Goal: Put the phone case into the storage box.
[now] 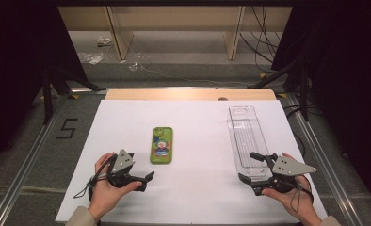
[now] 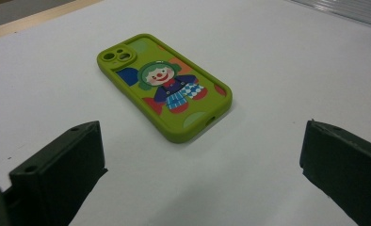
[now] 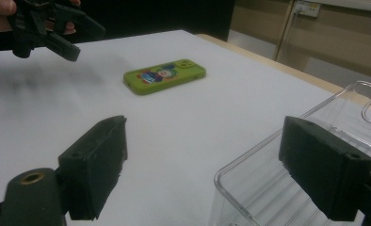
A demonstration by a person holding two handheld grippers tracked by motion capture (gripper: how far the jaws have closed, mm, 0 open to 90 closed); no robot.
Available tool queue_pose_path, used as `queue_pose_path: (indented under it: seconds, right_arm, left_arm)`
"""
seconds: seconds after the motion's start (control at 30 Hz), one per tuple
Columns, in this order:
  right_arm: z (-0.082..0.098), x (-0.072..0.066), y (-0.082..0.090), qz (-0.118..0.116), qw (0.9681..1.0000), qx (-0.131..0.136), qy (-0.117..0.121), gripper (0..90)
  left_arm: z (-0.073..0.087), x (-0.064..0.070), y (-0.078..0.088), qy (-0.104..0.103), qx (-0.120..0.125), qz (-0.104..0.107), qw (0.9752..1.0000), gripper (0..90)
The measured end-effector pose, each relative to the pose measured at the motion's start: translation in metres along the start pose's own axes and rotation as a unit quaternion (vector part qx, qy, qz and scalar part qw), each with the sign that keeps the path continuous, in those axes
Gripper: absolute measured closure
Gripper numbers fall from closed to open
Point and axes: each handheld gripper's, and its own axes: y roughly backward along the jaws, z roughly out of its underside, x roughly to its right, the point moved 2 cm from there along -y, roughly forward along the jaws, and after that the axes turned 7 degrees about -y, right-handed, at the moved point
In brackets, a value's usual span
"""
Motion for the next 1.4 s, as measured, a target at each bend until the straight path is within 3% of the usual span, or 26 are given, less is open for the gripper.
queue_pose_path:
  seconds: [0.23, 0.3, 0.33, 0.37, 0.4, 0.43, 0.47, 0.5, 0.57, 0.6, 0.63, 0.67, 0.93, 1.4]
  right_arm:
    - [0.0, 0.0, 0.001, 0.0, 1.0, 0.0, -0.001, 16.8]
    - [0.0, 0.0, -0.001, 0.002, 1.0, 0.001, -0.001, 16.9]
    - [0.0, 0.0, -0.001, 0.002, 1.0, 0.001, -0.001, 16.9]
    - [0.0, 0.0, -0.001, 0.001, 1.0, 0.0, -0.002, 17.0]
    - [0.0, 0.0, -0.001, 0.001, 1.0, 0.0, -0.002, 17.0]
    - [0.0, 0.0, -0.001, 0.001, 1.0, 0.0, -0.002, 17.1]
    - [0.0, 0.0, -0.001, 0.002, 1.0, 0.001, -0.003, 17.3]
    - [0.0, 0.0, -0.001, 0.002, 1.0, 0.001, -0.003, 17.3]
    - [0.001, 0.0, -0.002, -0.002, 1.0, 0.0, -0.005, 17.5]
    - [0.001, 0.0, -0.002, -0.002, 1.0, 0.0, -0.005, 17.5]
    - [0.001, 0.0, -0.002, -0.002, 1.0, -0.002, -0.001, 17.8]
    - [0.001, 0.0, -0.002, -0.002, 1.0, -0.002, -0.001, 17.8]
    - [0.001, 0.0, -0.002, -0.001, 1.0, -0.001, -0.002, 17.9]
    - [0.001, 0.0, -0.002, 0.0, 1.0, 0.0, -0.003, 18.8]
  left_arm:
    - [-0.001, 0.0, -0.001, 0.001, 0.002, 0.002, 1.0, 2.7]
    - [-0.002, 0.0, -0.001, 0.002, 0.005, -0.003, 1.0, 13.0]
    - [-0.003, 0.0, 0.0, 0.005, 0.011, -0.008, 0.9999, 13.0]
    - [-0.005, -0.001, 0.0, 0.008, 0.015, -0.009, 0.9998, 28.6]
    - [-0.006, -0.002, 0.0, 0.009, 0.019, -0.009, 0.9997, 28.6]
    - [-0.008, -0.002, 0.0, 0.007, 0.025, -0.004, 0.9997, 37.2]
    - [-0.009, -0.002, -0.001, 0.006, 0.028, 0.008, 0.9995, 60.7]
    - [-0.01, -0.002, -0.003, 0.006, 0.026, 0.014, 0.9995, 60.7]
    - [-0.012, -0.001, -0.007, 0.001, 0.019, 0.019, 0.9996, 77.5]
    - [-0.013, -0.001, -0.008, 0.003, 0.016, 0.019, 0.9997, 77.5]
    - [-0.015, -0.001, -0.01, 0.006, 0.012, 0.02, 0.9997, 85.7]
    - [-0.016, -0.001, -0.013, 0.009, 0.01, 0.021, 0.9997, 88.2]
    - [-0.023, 0.0, -0.036, 0.018, -0.023, 0.023, 0.9993, 89.8]
    - [-0.044, 0.016, -0.082, -0.002, -0.059, 0.033, 0.9977, 89.8]
